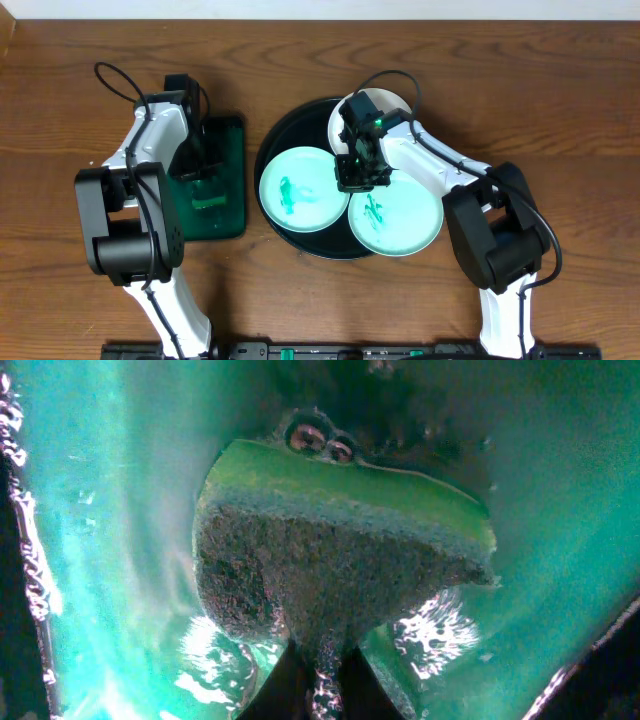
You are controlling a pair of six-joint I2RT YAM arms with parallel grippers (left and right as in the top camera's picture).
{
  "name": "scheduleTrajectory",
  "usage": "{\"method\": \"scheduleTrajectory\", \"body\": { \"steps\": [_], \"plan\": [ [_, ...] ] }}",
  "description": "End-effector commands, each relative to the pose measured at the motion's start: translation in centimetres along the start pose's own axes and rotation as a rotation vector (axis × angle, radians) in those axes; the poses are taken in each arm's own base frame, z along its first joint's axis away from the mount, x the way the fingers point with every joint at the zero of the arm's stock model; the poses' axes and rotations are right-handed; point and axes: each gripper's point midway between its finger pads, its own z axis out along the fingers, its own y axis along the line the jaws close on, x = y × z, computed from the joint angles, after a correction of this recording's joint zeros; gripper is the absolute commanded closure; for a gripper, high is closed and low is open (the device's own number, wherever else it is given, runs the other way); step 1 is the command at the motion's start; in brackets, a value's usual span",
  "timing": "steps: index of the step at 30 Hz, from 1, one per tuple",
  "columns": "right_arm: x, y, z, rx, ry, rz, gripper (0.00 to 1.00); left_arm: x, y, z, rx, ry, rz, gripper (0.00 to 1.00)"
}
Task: Clean dirty plates on tray and stack at the side
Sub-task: 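Lift the green sponge with the left gripper toward the plates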
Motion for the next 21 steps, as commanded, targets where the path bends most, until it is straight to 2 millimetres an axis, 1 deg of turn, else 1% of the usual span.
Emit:
{"method": "scheduleTrajectory", "body": {
  "steps": [1, 3, 6, 7, 8, 9, 11, 13, 15, 17, 21],
  "plan": [
    [1.5, -0.6, 0.7, 0.033, 0.048, -0.02, 0.99, 1.4, -0.3, 0.7, 0.025, 0.052, 0.001, 0.93],
    [1.5, -0.6, 0.7, 0.033, 0.048, -0.02, 0.99, 1.1, -0.5, -0.3, 0.037, 0.026, 0.001, 0.93],
    [1.5, -0.6, 0.7, 0.033, 0.048, -0.021, 0.99, 0.7, -0.6, -2.7, 0.056, -0.036, 0.0, 0.93],
    [1.5, -0.6, 0.7, 0.033, 0.048, -0.021, 0.99, 0.4, -0.6, -4.5, 0.067, -0.082, 0.0, 0.93],
    [1.5, -0.6, 0.7, 0.033, 0.047, -0.021, 0.99, 0.4, -0.6, -5.6, 0.073, -0.108, 0.0, 0.93],
    [1.4, -0.6, 0.7, 0.033, 0.046, -0.021, 0.99, 0.4, -0.5, -7.6, 0.087, -0.158, -0.001, 0.93],
    [1.4, -0.6, 0.7, 0.032, 0.045, -0.021, 0.99, 0.7, -0.5, -9.4, 0.099, -0.197, -0.008, 0.93],
    [1.4, -0.6, 0.7, 0.032, 0.044, -0.021, 0.99, 1.1, -0.6, -10.9, 0.107, -0.225, -0.002, 0.93],
    [1.4, -0.6, 0.7, 0.032, 0.044, -0.022, 0.99, 1.5, -0.9, -11.9, 0.114, -0.244, 0.007, 0.93],
    [1.4, -0.6, 0.7, 0.031, 0.044, -0.022, 0.99, 1.8, -1.3, -12.4, 0.118, -0.253, 0.017, 0.93],
    [1.3, -0.5, 0.7, 0.029, 0.04, -0.023, 0.99, 2.3, -2.3, -12.4, 0.142, -0.241, 0.041, 0.93]
  ]
}}
